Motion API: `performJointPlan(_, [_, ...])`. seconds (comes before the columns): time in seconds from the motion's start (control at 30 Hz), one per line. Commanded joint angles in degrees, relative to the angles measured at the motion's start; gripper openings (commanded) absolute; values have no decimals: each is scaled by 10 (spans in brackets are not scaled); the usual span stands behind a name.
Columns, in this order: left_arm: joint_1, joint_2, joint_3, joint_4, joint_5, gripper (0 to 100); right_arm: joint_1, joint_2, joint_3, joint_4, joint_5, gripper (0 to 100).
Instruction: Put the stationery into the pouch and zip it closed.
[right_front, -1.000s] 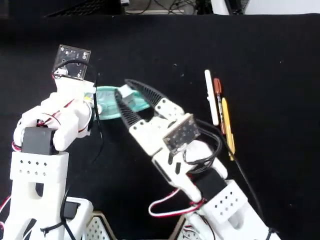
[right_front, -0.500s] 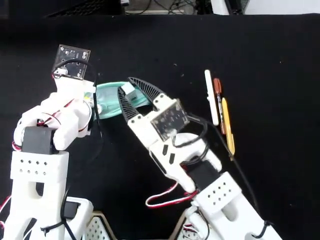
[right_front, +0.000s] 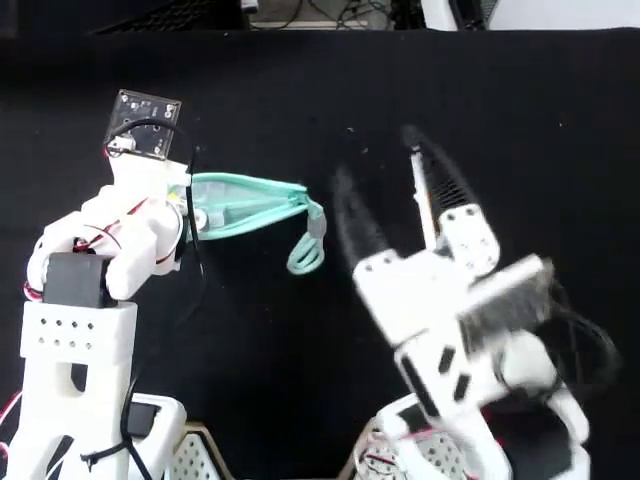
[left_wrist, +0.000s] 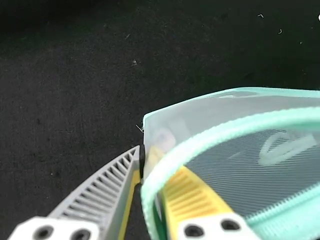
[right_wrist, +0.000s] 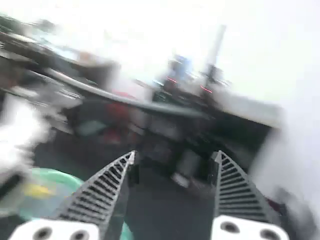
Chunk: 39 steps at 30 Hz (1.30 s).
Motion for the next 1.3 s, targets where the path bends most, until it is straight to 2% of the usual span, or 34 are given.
performJointPlan(0.0, [-9, 12, 29, -4, -1, 30, 137, 47, 97, -32, -4, 230])
performJointPlan(0.1, [-9, 12, 29, -4, -1, 30, 193, 146, 219, -139, -4, 230])
performJointPlan(0.17, [-9, 12, 29, -4, -1, 30, 204, 240, 269, -224, -4, 230])
performJointPlan(0.27, [-9, 12, 29, -4, -1, 30, 203, 407, 276, -324, -4, 229])
performJointPlan(0.33, [-9, 12, 29, -4, -1, 30, 206, 529, 230, -362, -4, 229])
performJointPlan(0.47, [-9, 12, 29, -4, -1, 30, 248, 750, 45, -302, -4, 229])
performJointPlan(0.6, [-8, 12, 29, -4, -1, 30, 268, 921, -163, -129, -1, 229])
performJointPlan(0.73, [-8, 12, 29, -4, -1, 30, 270, 1010, -307, 5, 0, 230])
performJointPlan(0.83, [-8, 12, 29, -4, -1, 30, 270, 1036, -346, 42, 0, 230])
performJointPlan(1.1, [-8, 12, 36, -7, -1, 30, 273, 1036, -348, 47, -3, 214])
performJointPlan(1.27, [-8, 12, 70, -55, -1, 30, 288, 1018, -331, 32, -3, 227])
